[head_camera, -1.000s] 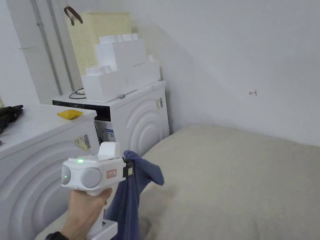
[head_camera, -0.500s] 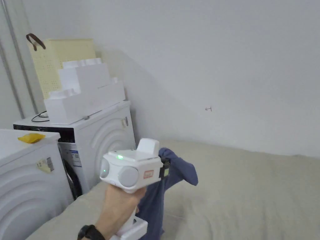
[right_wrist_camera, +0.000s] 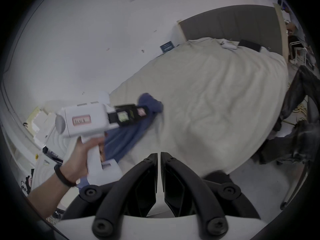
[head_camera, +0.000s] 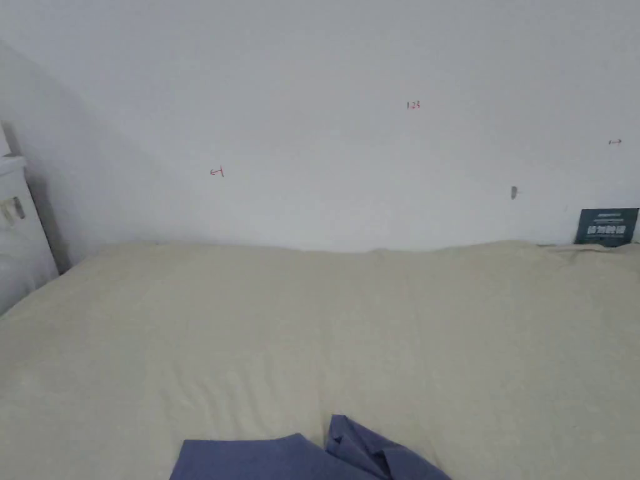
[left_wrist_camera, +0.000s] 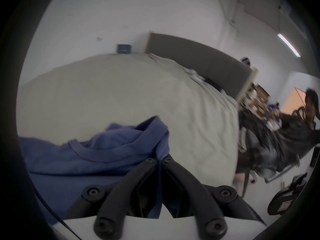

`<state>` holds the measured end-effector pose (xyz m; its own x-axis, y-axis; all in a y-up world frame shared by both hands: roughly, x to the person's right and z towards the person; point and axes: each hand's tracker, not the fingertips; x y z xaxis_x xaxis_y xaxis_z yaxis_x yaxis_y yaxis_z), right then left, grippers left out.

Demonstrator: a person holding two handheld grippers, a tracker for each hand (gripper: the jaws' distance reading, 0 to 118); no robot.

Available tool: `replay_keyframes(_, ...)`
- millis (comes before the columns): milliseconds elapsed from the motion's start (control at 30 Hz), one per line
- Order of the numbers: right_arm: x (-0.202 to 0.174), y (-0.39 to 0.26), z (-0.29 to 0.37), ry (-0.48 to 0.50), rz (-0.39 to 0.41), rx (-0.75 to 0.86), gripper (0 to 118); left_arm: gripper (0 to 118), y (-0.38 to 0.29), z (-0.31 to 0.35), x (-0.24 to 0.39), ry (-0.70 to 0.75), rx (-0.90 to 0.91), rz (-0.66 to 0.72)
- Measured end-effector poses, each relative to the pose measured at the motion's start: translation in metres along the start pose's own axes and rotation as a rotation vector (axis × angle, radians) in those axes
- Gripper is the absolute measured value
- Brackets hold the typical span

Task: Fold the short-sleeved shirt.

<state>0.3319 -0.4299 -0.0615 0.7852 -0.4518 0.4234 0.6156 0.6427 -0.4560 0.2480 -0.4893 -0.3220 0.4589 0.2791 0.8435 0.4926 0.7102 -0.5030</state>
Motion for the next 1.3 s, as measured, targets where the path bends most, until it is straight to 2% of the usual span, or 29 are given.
replay_keyframes(67,0.005,0.003,0.001,0.002,-0.003,0.002,4,0,-0.015,-0.005,0.023,-0.041,-0.021,0.001)
replay_keyframes(167,0.002,0.006,0.0,0.0,0.011,0.018,4,1,-0.034,-0.002,0.026,-0.018,-0.031,-0.013)
replay_keyframes(200,0.0,0.008,-0.002,0.008,0.021,0.016,4,6,-0.036,0.003,0.019,-0.014,-0.017,-0.004)
replay_keyframes(233,-0.005,0.01,-0.003,0.018,0.037,0.022,4,15,-0.036,0.013,0.009,0.01,0.007,0.039)
replay_keyframes(267,-0.011,0.012,-0.003,0.029,0.055,0.029,4,29,-0.034,0.028,-0.002,0.023,0.037,0.078)
replay_keyframes(300,-0.017,0.015,-0.003,0.045,0.076,0.034,4,57,-0.031,0.049,-0.014,0.051,0.07,0.103)
replay_keyframes(333,-0.025,0.018,-0.004,0.072,0.111,0.045,4,76,-0.028,0.074,-0.027,0.071,0.12,0.131)
replay_keyframes(400,-0.044,0.024,-0.008,0.106,0.163,0.049,4,103,-0.024,0.14,-0.052,0.13,0.221,0.153)
replay_keyframes(567,-0.1,0.037,-0.018,0.21,0.334,0.084,4,106,-0.047,0.32,-0.085,0.377,0.484,0.24)
replay_keyframes(667,-0.134,0.039,-0.019,0.237,0.426,0.131,4,112,-0.081,0.402,-0.078,0.535,0.589,0.273)
replay_keyframes(700,-0.142,0.038,-0.019,0.254,0.431,0.139,4,113,-0.096,0.42,-0.073,0.586,0.615,0.298)
replay_keyframes(867,-0.169,0.035,-0.016,0.332,0.445,0.128,4,111,-0.143,0.464,-0.044,0.695,0.693,0.337)
replay_keyframes(933,-0.176,0.031,-0.011,0.326,0.466,0.138,4,103,-0.154,0.467,-0.035,0.707,0.676,0.344)
replay_keyframes(1000,-0.179,0.026,-0.005,0.32,0.497,0.15,4,101,-0.164,0.466,-0.024,0.748,0.691,0.363)
replay_keyframes(1067,-0.179,0.019,0.0,0.304,0.523,0.172,4,82,-0.171,0.464,-0.015,0.77,0.668,0.363)
replay_keyframes(1133,-0.175,0.012,0.006,0.301,0.535,0.184,4,50,-0.177,0.46,-0.007,0.805,0.663,0.366)
replay_keyframes(1200,-0.172,0.006,0.01,0.291,0.546,0.198,4,24,-0.181,0.457,-0.001,0.833,0.645,0.345)
replay_keyframes(1300,-0.167,0.0,0.012,0.271,0.546,0.199,4,1,-0.183,0.454,0.001,0.805,0.636,0.376)
